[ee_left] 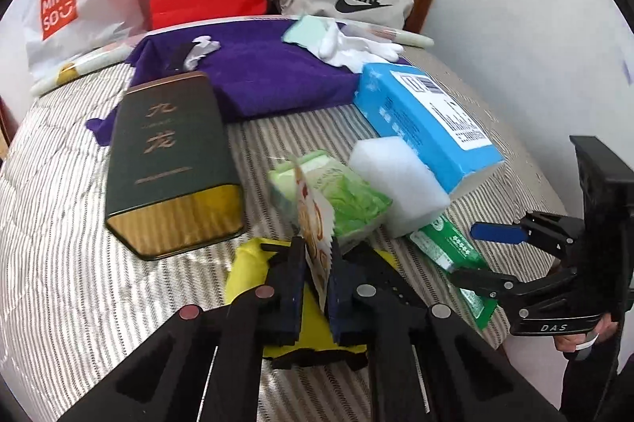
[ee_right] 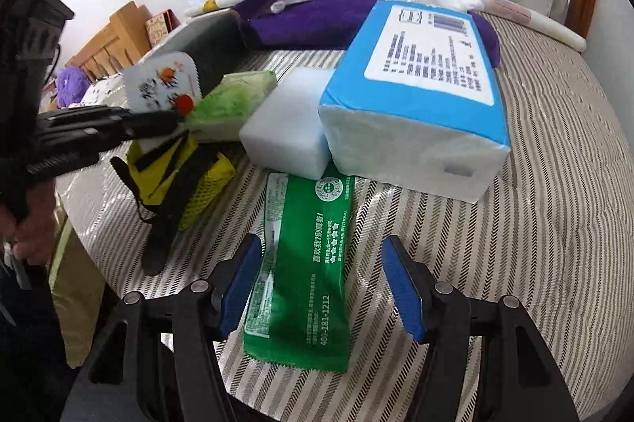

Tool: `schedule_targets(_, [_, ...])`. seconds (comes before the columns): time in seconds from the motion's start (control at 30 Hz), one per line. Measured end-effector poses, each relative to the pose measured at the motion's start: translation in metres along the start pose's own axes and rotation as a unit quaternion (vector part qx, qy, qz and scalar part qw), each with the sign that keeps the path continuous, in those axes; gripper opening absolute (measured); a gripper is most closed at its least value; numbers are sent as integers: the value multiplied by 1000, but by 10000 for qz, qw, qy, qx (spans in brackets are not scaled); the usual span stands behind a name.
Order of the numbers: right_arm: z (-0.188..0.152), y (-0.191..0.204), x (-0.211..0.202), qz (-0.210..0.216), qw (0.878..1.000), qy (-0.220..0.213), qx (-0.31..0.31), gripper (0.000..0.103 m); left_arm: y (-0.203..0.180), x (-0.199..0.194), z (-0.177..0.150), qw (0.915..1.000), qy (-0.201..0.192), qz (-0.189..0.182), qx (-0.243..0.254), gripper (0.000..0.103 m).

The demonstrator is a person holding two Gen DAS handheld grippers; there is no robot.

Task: Organize soft objects
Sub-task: 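Grasp the white printed snack packet with the left gripper while the right grasps the green wet-wipe packet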

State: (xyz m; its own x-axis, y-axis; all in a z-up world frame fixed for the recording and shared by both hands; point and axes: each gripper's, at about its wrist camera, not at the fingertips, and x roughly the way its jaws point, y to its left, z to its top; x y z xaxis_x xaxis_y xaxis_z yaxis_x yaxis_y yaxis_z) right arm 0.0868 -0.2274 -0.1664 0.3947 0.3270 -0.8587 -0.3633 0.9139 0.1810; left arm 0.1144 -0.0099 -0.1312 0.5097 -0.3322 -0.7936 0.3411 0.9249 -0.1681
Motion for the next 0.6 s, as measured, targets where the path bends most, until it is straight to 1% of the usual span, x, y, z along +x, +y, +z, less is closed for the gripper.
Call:
schedule_targets(0.1, [0,3,1,-63,10000,-51,-48,63,7,2,0,9999,12,64,-131,10])
schedule_targets(0.17, [1,5,3,-158,9998,-95,-64,63,13,6,1,9993,91,-95,-341,10])
schedule_targets(0.27, [0,10,5,-331,9991,-189,-181,63,14,11,3,9988,98,-55,-472,10])
schedule_targets(0.33, [-2,12,6,-447,9984,-254,-250,59,11,15,4,9990,122,29,-438,10])
schedule_targets(0.37, [-3,12,5,-487,9981,-284,-265,53,9,16,4,9990,72,30,-434,10])
schedule_targets(0.4, [-4,12,5,-493,9979,-318,-281,45,9,15,4,9991,46,-7,-431,7])
schedule_targets(0.43, [-6,11,3,-444,9981,-335,-280,41,8,14,3,9992,14,-60,-394,5])
schedule_targets(0.47, [-7,10,2,-402,9983,-333,-262,33,8,12,3,9993,-3,-60,-370,5])
schedule_targets(0.53, [-7,3,-1,-319,9989,-313,-149,30,9,4,1,9992,-101,-101,-386,5])
schedule_targets(0.6, [-10,0,-5,-270,9991,-295,-108,25,13,-4,0,9984,-166,-250,-480,5])
